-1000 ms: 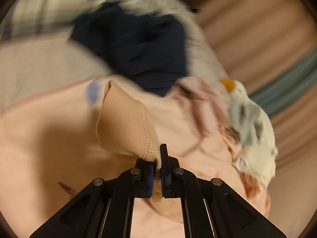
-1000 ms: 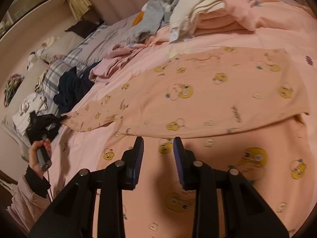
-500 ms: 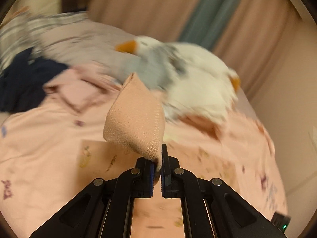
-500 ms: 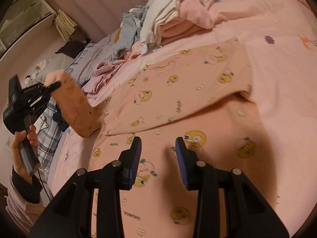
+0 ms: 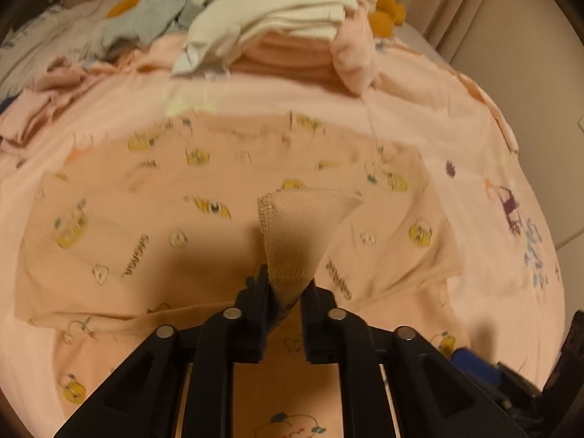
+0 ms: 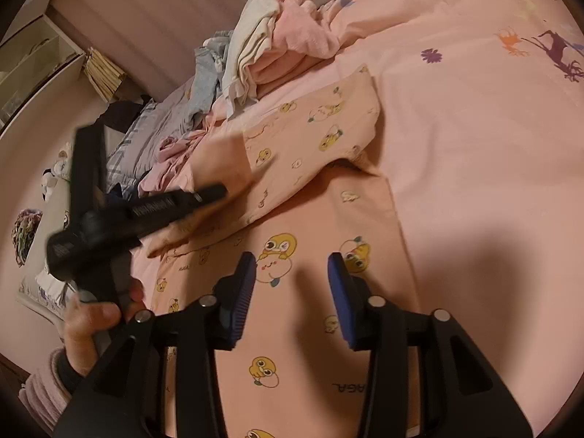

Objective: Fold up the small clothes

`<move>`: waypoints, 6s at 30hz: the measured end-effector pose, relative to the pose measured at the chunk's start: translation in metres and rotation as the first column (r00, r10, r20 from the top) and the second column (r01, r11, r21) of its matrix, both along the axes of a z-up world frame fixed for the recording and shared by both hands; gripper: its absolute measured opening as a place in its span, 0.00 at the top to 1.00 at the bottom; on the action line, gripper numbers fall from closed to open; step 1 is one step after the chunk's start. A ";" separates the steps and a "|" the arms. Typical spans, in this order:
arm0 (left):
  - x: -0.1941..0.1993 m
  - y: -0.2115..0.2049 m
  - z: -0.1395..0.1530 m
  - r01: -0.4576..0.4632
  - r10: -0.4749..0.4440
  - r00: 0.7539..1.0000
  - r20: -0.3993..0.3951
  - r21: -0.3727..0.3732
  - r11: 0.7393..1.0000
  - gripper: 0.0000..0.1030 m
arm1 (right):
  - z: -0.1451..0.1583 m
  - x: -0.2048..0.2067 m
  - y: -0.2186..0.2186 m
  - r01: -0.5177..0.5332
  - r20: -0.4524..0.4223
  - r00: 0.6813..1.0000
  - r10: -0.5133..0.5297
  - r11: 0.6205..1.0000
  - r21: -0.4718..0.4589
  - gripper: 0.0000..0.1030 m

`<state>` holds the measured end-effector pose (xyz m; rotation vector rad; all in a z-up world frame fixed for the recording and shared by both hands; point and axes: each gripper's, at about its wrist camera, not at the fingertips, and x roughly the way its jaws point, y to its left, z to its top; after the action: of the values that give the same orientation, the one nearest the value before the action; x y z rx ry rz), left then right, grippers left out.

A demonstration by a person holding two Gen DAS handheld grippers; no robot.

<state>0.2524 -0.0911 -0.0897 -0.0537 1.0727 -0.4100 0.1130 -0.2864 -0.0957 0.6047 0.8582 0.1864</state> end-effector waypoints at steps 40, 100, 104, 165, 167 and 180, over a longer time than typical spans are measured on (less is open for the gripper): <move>-0.070 0.198 -0.009 -0.225 0.224 0.974 -0.021 -0.095 0.970 0.35 | 0.031 0.101 0.059 0.022 -0.116 0.993 -0.019 0.999 0.023 0.92; -0.144 0.224 -0.021 -0.130 0.066 0.980 -0.186 -0.359 0.924 0.33 | 0.005 -0.084 -0.044 0.033 -0.141 0.989 -0.042 0.997 -0.068 0.46; -0.152 0.215 -0.028 -0.114 0.039 0.979 -0.202 -0.374 0.920 0.33 | -0.007 -0.097 -0.034 -0.033 -0.163 0.986 0.024 0.998 -0.052 0.46; -0.192 0.190 -0.041 -0.127 0.042 0.976 -0.211 -0.404 0.906 0.67 | -0.038 -0.115 -0.008 0.000 -0.147 0.989 0.019 0.992 0.123 0.86; -0.192 0.191 -0.041 -0.130 0.047 0.976 -0.211 -0.399 0.908 0.71 | -0.038 -0.115 -0.008 0.002 -0.153 0.988 0.015 0.993 0.115 0.89; -0.195 0.196 -0.041 -0.155 0.085 0.979 -0.184 -0.411 0.898 0.96 | -0.032 -0.117 -0.003 0.038 -0.145 0.989 -0.024 0.995 0.093 0.91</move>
<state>0.0573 0.1048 -0.1303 -0.5488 1.1169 -0.5280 -0.0043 -0.2890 -0.1277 0.7271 0.9828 0.1577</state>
